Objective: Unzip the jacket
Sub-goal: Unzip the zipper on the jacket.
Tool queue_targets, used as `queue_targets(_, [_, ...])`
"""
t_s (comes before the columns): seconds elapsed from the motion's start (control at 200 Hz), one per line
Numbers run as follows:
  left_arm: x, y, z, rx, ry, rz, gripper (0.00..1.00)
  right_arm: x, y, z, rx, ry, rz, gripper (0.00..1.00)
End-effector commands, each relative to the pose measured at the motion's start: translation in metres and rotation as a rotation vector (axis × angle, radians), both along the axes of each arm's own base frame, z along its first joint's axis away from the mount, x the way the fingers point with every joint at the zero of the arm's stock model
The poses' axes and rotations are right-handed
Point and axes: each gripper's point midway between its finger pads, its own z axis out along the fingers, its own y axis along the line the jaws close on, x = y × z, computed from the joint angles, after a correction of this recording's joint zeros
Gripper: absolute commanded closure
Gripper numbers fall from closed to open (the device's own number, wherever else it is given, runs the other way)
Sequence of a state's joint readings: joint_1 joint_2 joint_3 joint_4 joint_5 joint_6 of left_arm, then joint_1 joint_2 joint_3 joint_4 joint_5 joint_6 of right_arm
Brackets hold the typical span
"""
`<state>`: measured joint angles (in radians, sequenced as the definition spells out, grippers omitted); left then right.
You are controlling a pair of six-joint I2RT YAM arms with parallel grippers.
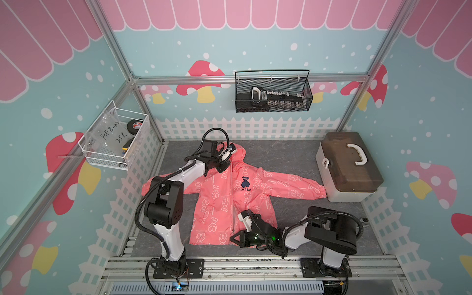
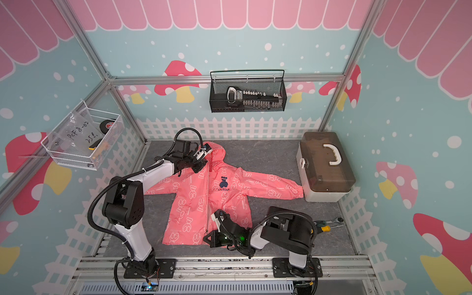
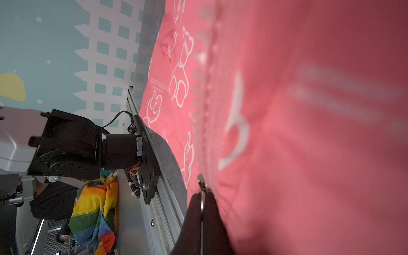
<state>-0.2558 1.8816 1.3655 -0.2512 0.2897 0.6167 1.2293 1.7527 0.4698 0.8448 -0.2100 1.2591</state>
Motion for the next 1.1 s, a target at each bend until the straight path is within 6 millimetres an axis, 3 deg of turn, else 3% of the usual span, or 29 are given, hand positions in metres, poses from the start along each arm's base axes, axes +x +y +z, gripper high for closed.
queue_targets(0.0, [0.029,0.002,0.030,-0.012,-0.128,0.041,1.00,-0.026,-0.017,-0.024,-0.129,0.085,0.031,1.00])
queue_targets(0.3, [0.027,-0.002,0.015,0.024,-0.103,0.027,1.00,-0.053,-0.014,-0.028,-0.131,0.147,0.081,1.00])
queue_targets(0.57, [0.024,-0.004,0.009,0.054,-0.096,0.020,1.00,-0.059,-0.021,-0.013,-0.139,0.100,0.096,1.00])
queue_targets(0.771, [0.021,-0.008,0.004,0.076,-0.089,0.007,1.00,-0.072,-0.020,-0.017,-0.156,0.098,0.128,1.00])
queue_targets(0.811, [0.020,-0.009,0.005,0.077,-0.091,0.005,1.00,-0.073,-0.016,-0.015,-0.149,0.094,0.138,0.91])
queue_targets(0.856, [0.018,-0.009,0.005,0.078,-0.091,0.002,1.00,-0.073,-0.013,-0.011,-0.138,0.081,0.149,0.68])
queue_targets(0.976, [0.013,-0.009,0.010,0.090,-0.105,0.010,0.55,-0.066,-0.013,0.007,-0.141,0.011,0.154,0.33])
queue_targets(1.076, [0.007,-0.007,0.023,0.101,-0.147,0.027,0.45,-0.050,-0.028,0.024,-0.241,-0.094,0.157,0.28])
queue_targets(1.096, [0.007,-0.005,0.027,0.102,-0.156,0.038,0.35,-0.045,-0.032,0.029,-0.262,-0.120,0.156,0.28])
